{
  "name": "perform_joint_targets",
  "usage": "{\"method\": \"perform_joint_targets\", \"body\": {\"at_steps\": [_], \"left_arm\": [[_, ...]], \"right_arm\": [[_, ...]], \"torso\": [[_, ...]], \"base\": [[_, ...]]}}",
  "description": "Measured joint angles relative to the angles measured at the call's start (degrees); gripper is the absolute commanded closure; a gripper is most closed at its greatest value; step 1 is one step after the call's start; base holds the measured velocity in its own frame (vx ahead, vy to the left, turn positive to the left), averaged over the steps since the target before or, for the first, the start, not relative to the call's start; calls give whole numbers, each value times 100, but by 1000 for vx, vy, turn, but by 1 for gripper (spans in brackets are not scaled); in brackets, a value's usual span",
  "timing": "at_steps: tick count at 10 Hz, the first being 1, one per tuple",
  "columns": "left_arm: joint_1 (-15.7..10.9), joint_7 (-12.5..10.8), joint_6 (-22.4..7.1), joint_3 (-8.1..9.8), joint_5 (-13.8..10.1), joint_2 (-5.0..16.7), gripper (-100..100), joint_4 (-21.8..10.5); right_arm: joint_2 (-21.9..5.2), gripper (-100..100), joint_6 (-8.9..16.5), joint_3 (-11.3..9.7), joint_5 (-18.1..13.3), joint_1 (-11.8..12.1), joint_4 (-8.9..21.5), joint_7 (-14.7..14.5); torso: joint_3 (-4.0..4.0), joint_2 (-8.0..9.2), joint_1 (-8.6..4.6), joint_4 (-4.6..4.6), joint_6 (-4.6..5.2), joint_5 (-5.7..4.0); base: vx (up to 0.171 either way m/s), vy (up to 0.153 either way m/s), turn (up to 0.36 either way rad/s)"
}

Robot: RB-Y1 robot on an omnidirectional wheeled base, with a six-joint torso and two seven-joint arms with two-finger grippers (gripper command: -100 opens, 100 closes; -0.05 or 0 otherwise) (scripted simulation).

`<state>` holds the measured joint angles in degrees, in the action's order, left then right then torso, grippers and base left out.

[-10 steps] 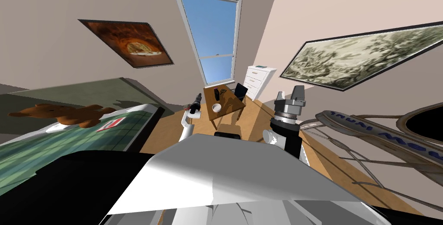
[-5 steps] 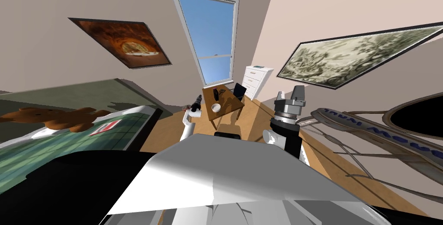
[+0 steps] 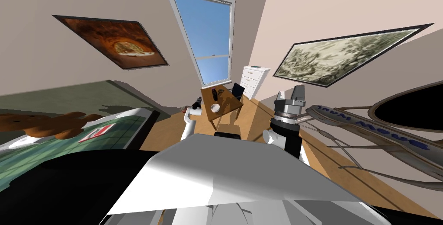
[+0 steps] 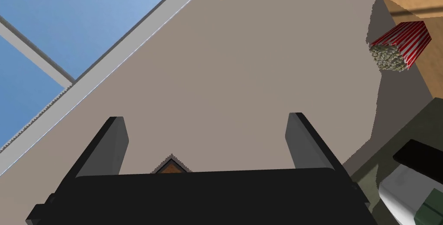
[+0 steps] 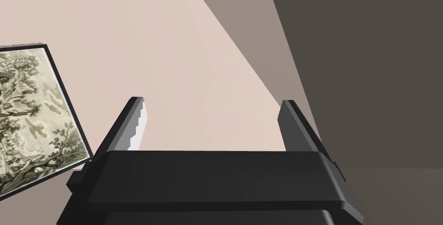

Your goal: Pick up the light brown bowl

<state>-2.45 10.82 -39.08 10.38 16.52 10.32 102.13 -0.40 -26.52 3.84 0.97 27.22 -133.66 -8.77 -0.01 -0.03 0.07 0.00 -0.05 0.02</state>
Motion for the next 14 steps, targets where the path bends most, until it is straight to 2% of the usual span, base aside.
{"method": "perform_joint_targets", "body": {"at_steps": [3, 5, 10, 11, 14], "left_arm": [[-268, 50, -495, 91, 71, -48, -100, -434], [-354, 79, -767, 116, 64, -44, -100, -523], [-751, 188, -1530, 256, 66, -63, -100, -1094], [-745, 212, -1694, 267, 61, -82, -100, -1087], [-1014, 279, -2181, 359, 50, -90, -100, -1477]], "right_arm": [[0, 0, 0, 0, 0, 0, 0, 0], [0, 0, 0, 0, 0, 0, 0, 0], [0, 0, 0, 0, 0, 0, 0, 0], [0, 0, 0, 0, 0, 0, 0, 0], [0, 0, 0, 0, 0, 0, 0, 0]], "torso": [[-2, -3, 0, -1, 1, 0], [-2, -3, -3, -1, -1, -1], [-4, -8, -2, -2, 1, 0], [-4, -6, -3, -1, -2, -1], [-6, -10, -4, -2, 0, -1]], "base": [[2, 12, -66], [3, 2, -41], [11, 9, -62], [16, 6, -77], [18, 5, -44]]}}
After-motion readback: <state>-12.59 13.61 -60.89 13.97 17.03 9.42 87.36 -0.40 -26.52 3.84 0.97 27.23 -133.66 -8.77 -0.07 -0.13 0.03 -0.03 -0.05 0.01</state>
